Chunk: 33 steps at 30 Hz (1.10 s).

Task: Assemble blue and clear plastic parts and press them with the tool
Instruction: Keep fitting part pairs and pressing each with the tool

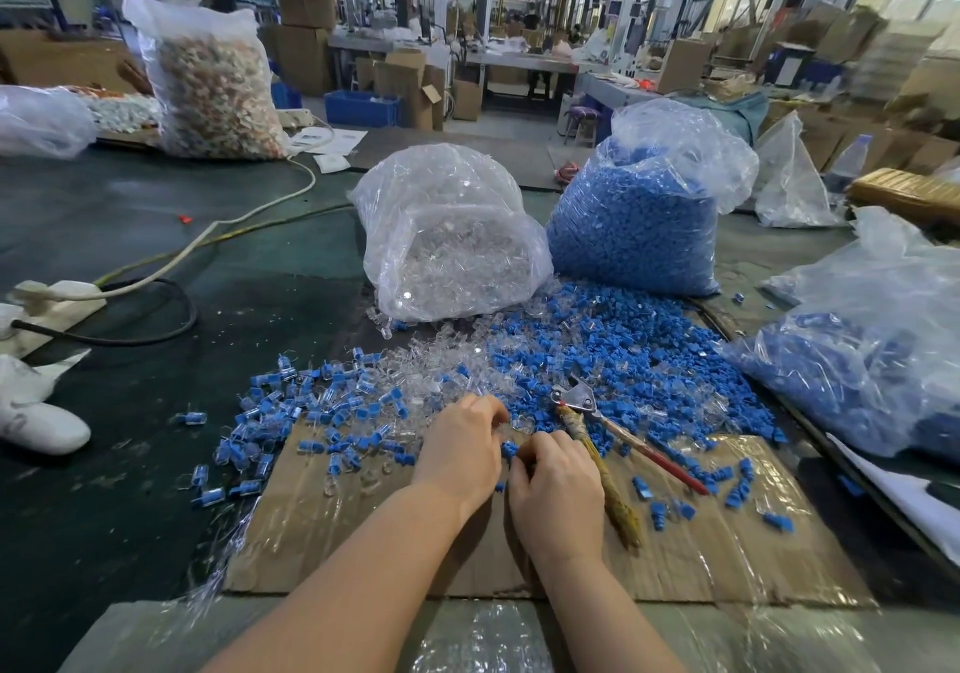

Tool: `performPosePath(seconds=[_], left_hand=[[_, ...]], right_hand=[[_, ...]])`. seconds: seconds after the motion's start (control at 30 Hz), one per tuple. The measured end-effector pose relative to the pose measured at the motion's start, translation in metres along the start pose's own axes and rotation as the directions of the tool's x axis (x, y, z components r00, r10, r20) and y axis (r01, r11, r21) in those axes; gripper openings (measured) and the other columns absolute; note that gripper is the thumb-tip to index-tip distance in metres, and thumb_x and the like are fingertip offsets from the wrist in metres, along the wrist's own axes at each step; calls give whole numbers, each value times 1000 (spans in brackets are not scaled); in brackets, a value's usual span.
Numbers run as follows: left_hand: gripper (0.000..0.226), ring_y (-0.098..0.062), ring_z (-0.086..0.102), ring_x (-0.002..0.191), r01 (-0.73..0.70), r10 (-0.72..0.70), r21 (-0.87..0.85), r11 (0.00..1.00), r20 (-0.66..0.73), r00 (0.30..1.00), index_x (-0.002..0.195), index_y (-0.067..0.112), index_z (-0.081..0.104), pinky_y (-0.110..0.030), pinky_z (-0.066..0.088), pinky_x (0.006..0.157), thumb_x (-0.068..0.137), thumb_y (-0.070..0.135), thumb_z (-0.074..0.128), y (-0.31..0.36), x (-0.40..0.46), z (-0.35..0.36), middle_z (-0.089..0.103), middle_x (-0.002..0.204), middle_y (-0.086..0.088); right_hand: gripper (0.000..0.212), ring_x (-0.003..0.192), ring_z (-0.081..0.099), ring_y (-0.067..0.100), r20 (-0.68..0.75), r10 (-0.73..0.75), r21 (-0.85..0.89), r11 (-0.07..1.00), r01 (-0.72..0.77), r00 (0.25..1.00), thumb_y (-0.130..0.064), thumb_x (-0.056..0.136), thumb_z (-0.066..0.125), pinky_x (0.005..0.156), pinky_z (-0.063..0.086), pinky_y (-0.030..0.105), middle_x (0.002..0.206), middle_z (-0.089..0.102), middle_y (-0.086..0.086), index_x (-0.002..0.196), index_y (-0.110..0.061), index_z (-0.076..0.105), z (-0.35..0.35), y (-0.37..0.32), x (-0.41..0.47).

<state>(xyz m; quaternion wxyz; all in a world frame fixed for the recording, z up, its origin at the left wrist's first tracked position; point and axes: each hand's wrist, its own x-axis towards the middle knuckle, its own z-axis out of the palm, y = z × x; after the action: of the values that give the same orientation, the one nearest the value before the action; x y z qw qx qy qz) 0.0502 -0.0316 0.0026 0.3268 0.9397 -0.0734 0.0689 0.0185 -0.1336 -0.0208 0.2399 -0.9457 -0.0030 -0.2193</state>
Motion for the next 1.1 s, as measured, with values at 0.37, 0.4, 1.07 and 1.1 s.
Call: performPosePath(seconds=[0.37,0.4,1.07,1.1], left_hand=[[20,0,54,76,-15,1,-97,995,-137,991,107,23,61,-13,45,78,88,17,61,-4,-14,-6,53,105,11],[18,1,54,75,-7,-11,-119,993,-150,989,104,23,62,-12,44,77,87,18,62,-5,-18,-6,55,102,12],[17,1,55,82,99,-205,-421,902,-216,955,88,26,67,-6,43,75,87,11,60,-17,-45,4,54,89,14],[17,2,54,82,92,-188,-397,913,-210,959,88,27,66,-4,41,73,88,11,60,-17,-45,4,54,89,14]], right_hand=[[19,62,53,22,-57,-28,40,999,31,998,-7,69,77,59,47,36,65,56,2,65,-10,58,-2,-1,0],[20,61,53,22,-60,-34,47,998,37,998,-7,68,77,58,47,36,65,56,2,65,-10,58,-3,-1,0],[15,65,53,17,3,-69,140,988,68,998,-13,80,69,58,36,25,67,59,-2,73,-13,55,1,4,-2],[15,64,52,17,3,-72,138,988,71,997,-12,80,69,58,36,25,67,58,-2,73,-13,55,0,3,-2]])
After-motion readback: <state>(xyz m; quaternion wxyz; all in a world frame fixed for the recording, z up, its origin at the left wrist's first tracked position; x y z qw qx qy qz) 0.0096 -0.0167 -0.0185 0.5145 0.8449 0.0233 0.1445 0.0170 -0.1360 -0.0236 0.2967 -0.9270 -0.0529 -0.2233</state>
